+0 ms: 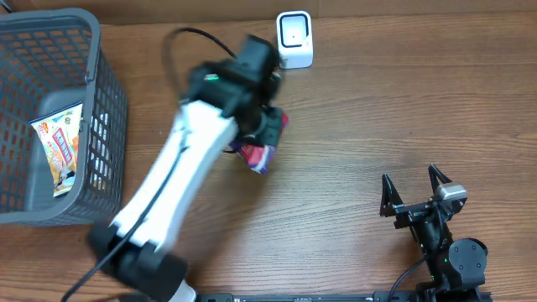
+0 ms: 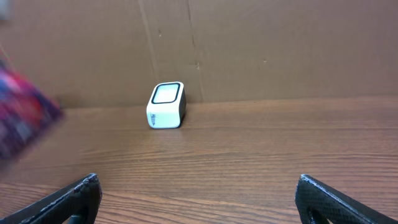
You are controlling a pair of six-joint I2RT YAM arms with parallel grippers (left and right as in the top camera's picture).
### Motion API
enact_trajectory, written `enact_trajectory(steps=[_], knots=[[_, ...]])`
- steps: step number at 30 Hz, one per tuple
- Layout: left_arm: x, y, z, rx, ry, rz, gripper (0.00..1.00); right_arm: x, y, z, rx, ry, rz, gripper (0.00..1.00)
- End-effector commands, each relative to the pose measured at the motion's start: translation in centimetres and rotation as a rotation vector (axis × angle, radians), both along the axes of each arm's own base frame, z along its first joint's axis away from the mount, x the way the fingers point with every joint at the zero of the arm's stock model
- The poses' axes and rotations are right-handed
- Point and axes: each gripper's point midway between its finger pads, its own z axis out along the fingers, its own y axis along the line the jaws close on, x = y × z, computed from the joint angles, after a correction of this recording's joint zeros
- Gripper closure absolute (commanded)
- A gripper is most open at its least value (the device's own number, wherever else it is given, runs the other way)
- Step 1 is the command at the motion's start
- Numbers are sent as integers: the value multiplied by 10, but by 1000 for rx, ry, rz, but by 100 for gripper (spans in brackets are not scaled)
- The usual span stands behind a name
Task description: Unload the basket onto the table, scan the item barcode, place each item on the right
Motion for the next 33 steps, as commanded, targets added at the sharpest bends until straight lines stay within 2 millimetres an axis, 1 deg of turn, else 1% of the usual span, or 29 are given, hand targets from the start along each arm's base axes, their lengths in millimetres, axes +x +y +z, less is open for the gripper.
enact_trajectory(steps=[1, 3, 6, 8, 10, 11, 12, 14, 15, 18, 22, 24, 26, 28, 29, 31, 33], knots=[[0, -5, -43, 95, 70, 16, 96, 0, 0, -2, -3, -5, -4, 0], [1, -9, -65, 123, 118, 11, 96, 0, 0, -2, -3, -5, -4, 0], [3, -11, -87, 152, 164, 9, 96, 0, 0, -2, -3, -5, -4, 0], [4, -10, -94, 161, 175, 9, 96, 0, 0, -2, -3, -5, -4, 0], [6, -9, -93, 159, 173, 16, 96, 0, 0, -2, -3, -5, -4, 0], [8, -8, -88, 155, 168, 19, 75, 0, 0, -2, -3, -5, -4, 0], [10, -8, -83, 151, 162, 23, 51, 0, 0, -2, -3, -5, -4, 0], [15, -8, -69, 140, 145, 30, 11, 0, 0, -2, -3, -5, -4, 0], [18, -8, -59, 133, 134, 33, 0, 0, 0, -2, -3, -5, -4, 0], [27, -11, -23, 95, 78, 42, 0, 0, 0, -2, -3, -5, -4, 0], [40, -8, 36, 36, -40, 54, 0, 0, 0, -2, -3, -5, -4, 0], [47, 3, 61, 30, -107, 82, 0, 0, 0, -2, -3, -5, -4, 0], [53, 22, 81, 54, -163, 125, 0, 0, 0, -2, -3, -5, -4, 0], [56, 42, 91, 78, -188, 178, 0, 0, 0, -2, -3, -5, -4, 0], [57, 49, 92, 81, -189, 198, 0, 0, 0, -2, -3, -5, -4, 0], [60, 63, 91, 78, -176, 261, 0, 0, 0, -2, -3, -5, -4, 0], [61, 73, 84, 74, -148, 300, 0, 0, 0, -2, -3, -5, -4, 0]])
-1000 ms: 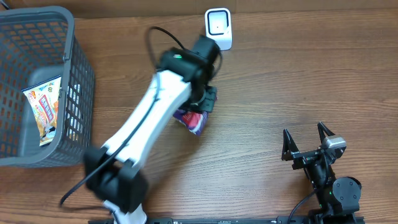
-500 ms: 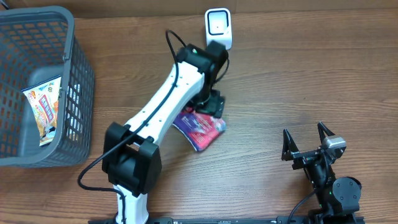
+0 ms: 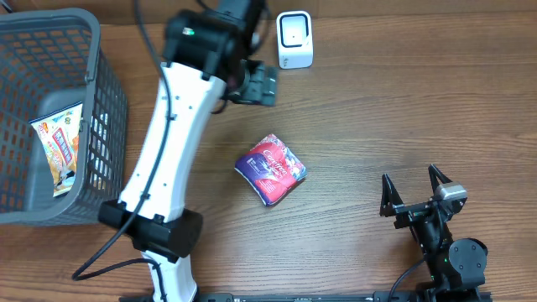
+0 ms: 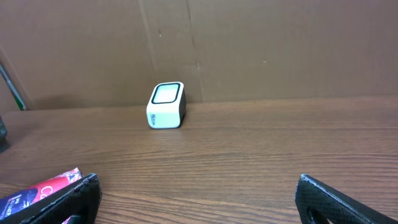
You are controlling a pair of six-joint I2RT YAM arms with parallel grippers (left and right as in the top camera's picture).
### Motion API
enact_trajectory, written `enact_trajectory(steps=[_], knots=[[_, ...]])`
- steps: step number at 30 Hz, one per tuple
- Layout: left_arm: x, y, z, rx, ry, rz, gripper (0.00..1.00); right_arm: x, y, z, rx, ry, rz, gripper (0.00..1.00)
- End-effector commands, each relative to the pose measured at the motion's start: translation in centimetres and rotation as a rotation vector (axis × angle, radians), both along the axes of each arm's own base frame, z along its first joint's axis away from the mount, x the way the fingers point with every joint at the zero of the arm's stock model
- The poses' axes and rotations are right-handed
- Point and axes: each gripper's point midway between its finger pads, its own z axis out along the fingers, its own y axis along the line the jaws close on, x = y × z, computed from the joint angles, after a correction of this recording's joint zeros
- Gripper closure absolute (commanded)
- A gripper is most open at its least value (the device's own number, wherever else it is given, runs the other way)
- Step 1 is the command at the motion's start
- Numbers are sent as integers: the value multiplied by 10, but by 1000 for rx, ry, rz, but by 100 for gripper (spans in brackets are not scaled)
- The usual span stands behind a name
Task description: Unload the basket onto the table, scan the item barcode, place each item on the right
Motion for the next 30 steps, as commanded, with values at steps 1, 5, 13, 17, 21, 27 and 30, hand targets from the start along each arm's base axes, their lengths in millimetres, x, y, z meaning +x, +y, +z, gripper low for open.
enact_trajectory(steps=[1, 5, 13, 17, 21, 27, 30], knots=[[3, 24, 1, 9, 1, 95, 0, 0, 0, -2, -4, -4, -3, 0], [2, 33, -13, 22, 44, 120, 0, 0, 0, -2, -3, -4, -3, 0], [-22, 1, -53, -84, 230, 17, 0, 0, 0, -2, -3, -4, -3, 0], [-43, 0, -90, -36, 355, -2, 0, 0, 0, -2, -4, -4, -3, 0], [-53, -2, -132, -25, 428, 10, 0, 0, 0, -2, -4, -4, -3, 0], [-73, -4, -186, -52, 519, 1, 0, 0, 0, -2, -4, -4, -3, 0], [-76, -10, -206, -98, 521, -34, 0, 0, 0, -2, -3, -4, -3, 0]])
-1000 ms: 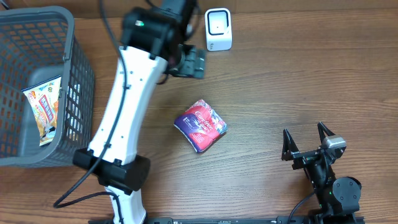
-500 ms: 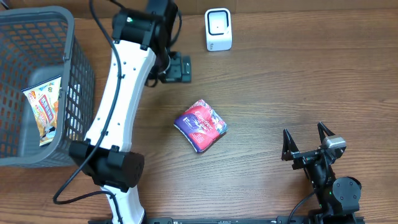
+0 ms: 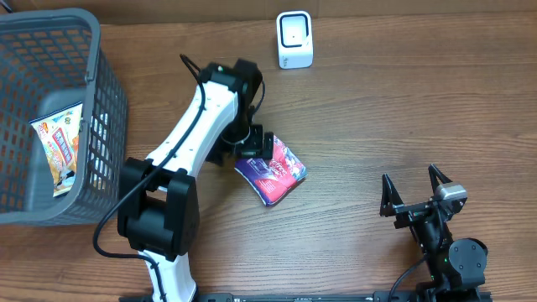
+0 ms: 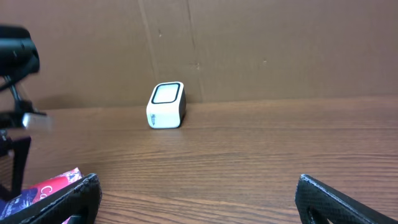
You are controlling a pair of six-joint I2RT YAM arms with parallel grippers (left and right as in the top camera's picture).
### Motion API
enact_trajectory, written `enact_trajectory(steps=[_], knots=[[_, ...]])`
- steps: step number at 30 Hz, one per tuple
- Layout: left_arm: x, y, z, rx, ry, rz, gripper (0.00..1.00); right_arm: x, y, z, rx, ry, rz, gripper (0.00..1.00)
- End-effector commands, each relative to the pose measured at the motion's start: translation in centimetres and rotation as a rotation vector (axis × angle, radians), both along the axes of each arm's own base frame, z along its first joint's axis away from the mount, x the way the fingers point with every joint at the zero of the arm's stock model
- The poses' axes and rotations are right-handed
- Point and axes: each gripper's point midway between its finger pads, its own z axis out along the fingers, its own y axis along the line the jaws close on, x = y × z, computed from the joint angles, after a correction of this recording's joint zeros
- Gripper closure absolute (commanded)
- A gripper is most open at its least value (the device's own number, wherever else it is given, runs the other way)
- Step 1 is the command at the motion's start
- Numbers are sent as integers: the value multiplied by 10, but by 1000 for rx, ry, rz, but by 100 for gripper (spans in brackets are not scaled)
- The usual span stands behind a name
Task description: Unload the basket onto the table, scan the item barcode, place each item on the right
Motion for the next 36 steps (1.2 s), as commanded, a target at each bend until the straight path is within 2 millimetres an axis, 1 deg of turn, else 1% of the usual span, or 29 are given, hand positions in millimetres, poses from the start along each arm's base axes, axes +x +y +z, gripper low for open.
enact_trajectory(steps=[1, 3, 8, 9, 11, 14, 15, 17, 19, 22, 23, 26, 28, 29, 31, 32, 34, 36], knots=[[-8, -10, -14, -91, 18, -29, 0, 0, 0, -2, -3, -5, -4, 0], [-8, -18, -22, -145, 11, -38, 0, 0, 0, -2, -3, -5, -4, 0], [1, -47, -36, -313, -40, -33, 29, 0, 0, -2, -3, -5, -4, 0], [4, -52, -38, -342, -56, -36, 33, 0, 0, -2, -3, -5, -4, 0], [10, -61, -41, -388, -90, -43, 37, 0, 0, -2, -3, -5, -4, 0], [18, -66, -41, -413, -125, -46, 41, 0, 0, -2, -3, -5, -4, 0], [21, -68, -38, -426, -135, -46, 40, 0, 0, -2, -3, -5, -4, 0], [30, -73, -24, -472, -150, -39, 39, 0, 0, -2, -3, -5, -4, 0], [45, -75, -2, -514, -180, -30, 38, 0, 0, -2, -3, -5, -4, 0], [70, -75, 42, -540, -261, -70, 37, 0, 0, -2, -3, -5, -4, 0], [78, -74, 60, -544, -298, -93, 36, 0, 0, -2, -3, -5, -4, 0], [94, -68, 104, -513, -385, -113, 34, 0, 0, -2, -3, -5, -4, 0], [102, -59, 135, -469, -445, -113, 31, 0, 0, -2, -3, -5, -4, 0], [104, -53, 149, -445, -471, -109, 31, 0, 0, -2, -3, -5, -4, 0], [107, -36, 183, -393, -535, -92, 29, 0, 0, -2, -3, -5, -4, 0], [108, -20, 210, -359, -591, -71, 27, 0, 0, -2, -3, -5, -4, 0], [106, 6, 248, -316, -680, -31, 24, 0, 0, -2, -3, -5, -4, 0], [102, 40, 286, -267, -780, 29, 16, 0, 0, -2, -3, -5, -4, 0]])
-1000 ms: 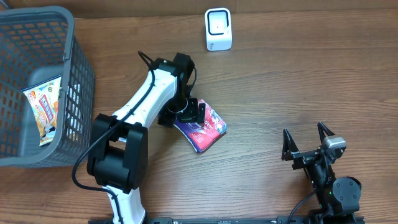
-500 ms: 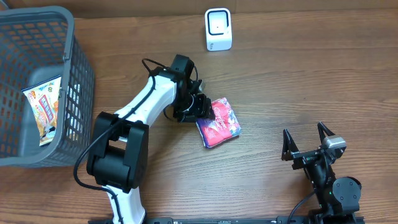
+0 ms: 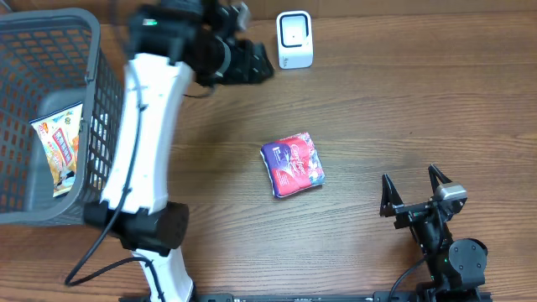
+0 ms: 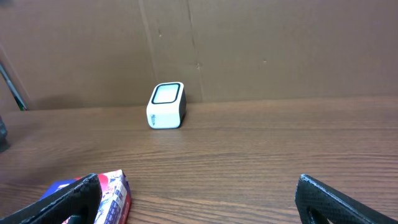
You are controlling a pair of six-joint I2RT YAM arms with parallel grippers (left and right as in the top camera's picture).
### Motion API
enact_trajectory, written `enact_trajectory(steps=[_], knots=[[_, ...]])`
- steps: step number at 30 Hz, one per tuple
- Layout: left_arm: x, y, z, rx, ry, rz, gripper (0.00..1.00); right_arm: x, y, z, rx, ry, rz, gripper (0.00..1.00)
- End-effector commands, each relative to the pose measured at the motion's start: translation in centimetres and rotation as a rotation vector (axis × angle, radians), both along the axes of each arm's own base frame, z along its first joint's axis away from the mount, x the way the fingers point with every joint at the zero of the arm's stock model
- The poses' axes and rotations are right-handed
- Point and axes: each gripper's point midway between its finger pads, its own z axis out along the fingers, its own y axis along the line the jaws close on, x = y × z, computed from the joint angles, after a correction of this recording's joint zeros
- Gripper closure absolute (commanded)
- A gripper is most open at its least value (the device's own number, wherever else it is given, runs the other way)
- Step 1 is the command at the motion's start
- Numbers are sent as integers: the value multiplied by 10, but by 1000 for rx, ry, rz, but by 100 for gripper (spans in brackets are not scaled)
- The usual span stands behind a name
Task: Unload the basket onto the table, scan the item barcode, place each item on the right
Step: 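Move the left gripper back over the basket and reach inside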
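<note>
A small purple and red packet (image 3: 292,164) lies flat on the wooden table, near the middle. In the right wrist view its edge (image 4: 114,194) shows just beside my right gripper's left finger. The white barcode scanner (image 3: 294,39) stands at the table's far edge, window facing up and forward (image 4: 166,105). My left gripper (image 3: 250,63) hangs high beside the scanner, to its left. It is blurred, looks open and holds nothing. My right gripper (image 3: 411,186) rests open at the near right, its jaws wide apart (image 4: 198,186).
A grey mesh basket (image 3: 94,59) stands at the far left, with a yellow snack packet (image 3: 60,147) inside it. Brown cardboard walls off the table's far edge behind the scanner.
My left gripper was down at the packet's left edge; now it is up by the scanner, empty. The packet lies a little farther right and turned. The right arm has not moved.
At first my left gripper held the packet in the air below the scanner. Then the packet lay on the table with the gripper up near the scanner. The gripper was then down at the packet, and now it is up again, the packet shifted and turned.
</note>
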Motion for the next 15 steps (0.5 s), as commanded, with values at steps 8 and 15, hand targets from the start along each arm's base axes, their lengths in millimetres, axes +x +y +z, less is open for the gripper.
enact_trajectory(steps=[8, 15], knots=[[-43, 218, 145, 152, -418, 576, 0, 0, 0, -2, -3, -4, -4, 0], [-103, 346, 120, 279, -269, 1003, 0, 0, 0, -2, -3, -4, -4, 0]])
